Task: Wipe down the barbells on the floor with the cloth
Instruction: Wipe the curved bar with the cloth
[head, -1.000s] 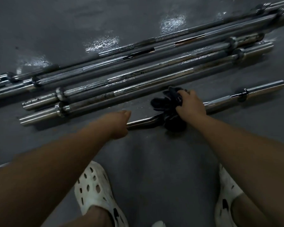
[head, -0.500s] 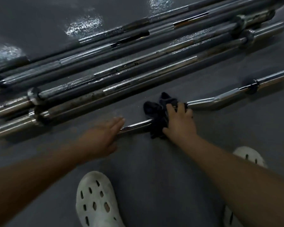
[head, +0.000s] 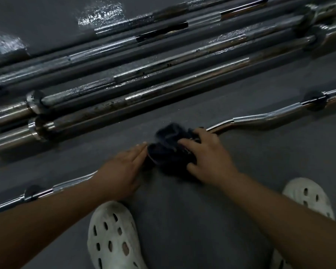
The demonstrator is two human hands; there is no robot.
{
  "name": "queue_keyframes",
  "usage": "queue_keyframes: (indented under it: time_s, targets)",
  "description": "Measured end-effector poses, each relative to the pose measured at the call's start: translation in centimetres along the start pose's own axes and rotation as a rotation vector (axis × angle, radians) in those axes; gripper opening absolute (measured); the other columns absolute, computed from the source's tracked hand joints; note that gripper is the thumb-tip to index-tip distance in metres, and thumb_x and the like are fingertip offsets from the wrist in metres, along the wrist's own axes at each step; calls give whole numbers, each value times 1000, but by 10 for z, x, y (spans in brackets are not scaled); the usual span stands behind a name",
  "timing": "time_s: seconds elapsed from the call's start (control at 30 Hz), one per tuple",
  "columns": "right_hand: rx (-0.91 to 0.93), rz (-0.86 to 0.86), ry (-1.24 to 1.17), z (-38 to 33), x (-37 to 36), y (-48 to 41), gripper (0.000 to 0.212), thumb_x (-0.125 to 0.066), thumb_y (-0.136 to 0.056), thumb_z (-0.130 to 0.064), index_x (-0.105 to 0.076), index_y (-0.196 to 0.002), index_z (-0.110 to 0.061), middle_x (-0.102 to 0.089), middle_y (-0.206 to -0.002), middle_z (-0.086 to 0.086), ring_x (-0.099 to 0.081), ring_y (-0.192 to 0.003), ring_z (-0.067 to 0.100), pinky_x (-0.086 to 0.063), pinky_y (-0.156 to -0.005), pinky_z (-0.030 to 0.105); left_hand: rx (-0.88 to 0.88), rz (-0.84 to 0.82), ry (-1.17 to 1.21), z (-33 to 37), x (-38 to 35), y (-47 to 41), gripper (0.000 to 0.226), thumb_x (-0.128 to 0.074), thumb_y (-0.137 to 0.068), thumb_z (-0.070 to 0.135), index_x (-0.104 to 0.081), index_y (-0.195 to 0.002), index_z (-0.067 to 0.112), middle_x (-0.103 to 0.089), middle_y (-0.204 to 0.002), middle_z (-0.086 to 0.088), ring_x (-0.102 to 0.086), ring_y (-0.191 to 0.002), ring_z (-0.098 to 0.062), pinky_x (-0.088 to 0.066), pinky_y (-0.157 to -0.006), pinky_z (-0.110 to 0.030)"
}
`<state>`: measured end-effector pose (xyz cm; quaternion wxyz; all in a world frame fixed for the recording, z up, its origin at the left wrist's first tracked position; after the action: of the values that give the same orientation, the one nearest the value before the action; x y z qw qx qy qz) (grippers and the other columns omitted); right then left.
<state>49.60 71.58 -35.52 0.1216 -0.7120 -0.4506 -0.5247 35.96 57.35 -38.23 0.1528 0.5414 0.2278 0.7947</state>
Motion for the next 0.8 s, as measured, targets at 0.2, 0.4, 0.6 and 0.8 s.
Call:
queue_keyframes:
  time_s: [0.2,0.4,0.6,0.8]
  targets:
    - [-544,316,-38,104,49,-6,67,-66,-76,-35,-53,-141,-25,-37,-150,15,-37,-132,43,-34,-110,43,55,52,15,2,-17,-3,101,-57,-66,39,-19,-155,8,-18,-161,-13,-26,-146,-28,-25,-118,-41]
    - [149,-94,103,-48,-19,-18,67,-69,-71,-36,-51,-136,-35,-38,-151,-1,-35,-135,31,-47,-101,47,86,21,-8,-1,-20,-3,99,-47,-61,52,-38,-146,1,-38,-150,-24,-41,-137,-36,-15,-114,-36]
    - [-395,239,-15,74,25,-11,65,-59,-73,-39,-57,-135,-19,-46,-145,15,-42,-129,40,-36,-110,43,42,116,79,-2,-19,-4,111,-38,-61,61,3,-156,21,10,-160,5,4,-147,-9,3,-119,-28]
    - [278,-115,88,-41,-14,-11,64,-60,-65,-36,-61,-128,-27,-50,-145,4,-46,-129,33,-47,-101,46,26,66,77,0,-12,-3,106,-48,-59,56,-31,-150,2,-28,-155,-19,-35,-141,-31,-10,-112,-29]
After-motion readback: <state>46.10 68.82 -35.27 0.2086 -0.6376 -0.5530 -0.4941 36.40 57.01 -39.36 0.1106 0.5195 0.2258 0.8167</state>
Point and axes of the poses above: each hand's wrist, its own y-axis away from the middle knuckle, its own x-axis out of the back of the hand, z = x × y, the point moved 10 cm from there along -y, towards the middle knuckle
